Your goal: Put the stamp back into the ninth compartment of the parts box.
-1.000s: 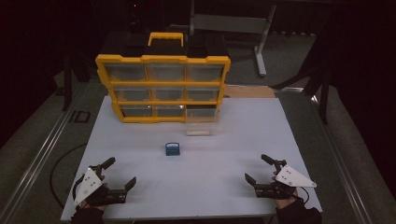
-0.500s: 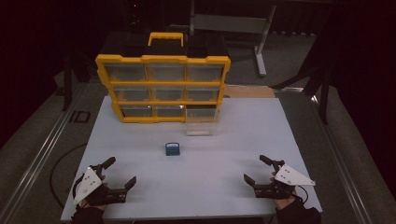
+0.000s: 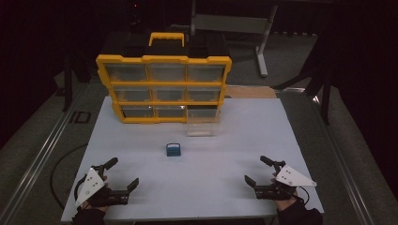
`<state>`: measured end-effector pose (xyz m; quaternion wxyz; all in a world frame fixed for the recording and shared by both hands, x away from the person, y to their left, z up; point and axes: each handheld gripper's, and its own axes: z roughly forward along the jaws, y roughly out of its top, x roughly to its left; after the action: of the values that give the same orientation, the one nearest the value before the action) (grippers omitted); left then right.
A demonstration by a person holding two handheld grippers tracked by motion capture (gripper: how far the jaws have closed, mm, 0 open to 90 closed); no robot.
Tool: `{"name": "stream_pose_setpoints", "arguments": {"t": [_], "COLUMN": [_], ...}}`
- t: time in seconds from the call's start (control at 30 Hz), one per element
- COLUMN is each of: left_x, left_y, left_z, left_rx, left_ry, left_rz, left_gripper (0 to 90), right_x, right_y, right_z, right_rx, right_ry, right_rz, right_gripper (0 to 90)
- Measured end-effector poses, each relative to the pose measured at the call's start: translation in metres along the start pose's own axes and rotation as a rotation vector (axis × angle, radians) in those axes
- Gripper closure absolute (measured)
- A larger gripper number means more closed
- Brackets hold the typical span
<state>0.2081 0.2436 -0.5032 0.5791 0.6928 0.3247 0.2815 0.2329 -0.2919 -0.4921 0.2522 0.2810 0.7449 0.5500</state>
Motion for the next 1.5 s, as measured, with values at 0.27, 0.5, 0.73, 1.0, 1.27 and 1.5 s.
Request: {"name": "stream_pose_setpoints", "arguments": {"t": [0.27, 0.5, 0.73, 1.0, 1.27, 1.5], "left_x": [0.003, 0.011, 0.017, 0.021, 0.019, 0.016], "left_y": [0.015, 0.040, 0.064, 0.078, 0.088, 0.091], "left_z": [0.000, 0.006, 0.016, 0.029, 0.043, 0.061], "left_rx": [-0.024, -0.037, -0.018, 0.013, 0.023, 0.046], "left_ry": [0.002, -0.011, -0.033, -0.015, -0.049, -0.090], "left_rz": [-0.008, 0.005, 0.022, 0.058, 0.056, 0.061], "left_gripper": [0.0, 0.0, 0.0, 0.0, 0.0, 0.0], "right_x": [0.000, 0.000, 0.000, 0.001, 0.001, 0.001], "right_y": [0.000, 0.001, 0.002, 0.002, 0.002, 0.002], "right_z": [0.000, 0.001, 0.001, 0.002, 0.003, 0.004], "right_rx": [-0.001, -0.003, -0.006, -0.004, -0.009, -0.010], "right_ry": [0.006, 0.006, 0.009, 0.014, 0.021, 0.024], "right_rz": [0.000, 0.002, 0.002, 0.006, 0.002, 0.002], "right_gripper": [9.6, 9.6, 9.6, 9.6, 9.5, 9.5]}}
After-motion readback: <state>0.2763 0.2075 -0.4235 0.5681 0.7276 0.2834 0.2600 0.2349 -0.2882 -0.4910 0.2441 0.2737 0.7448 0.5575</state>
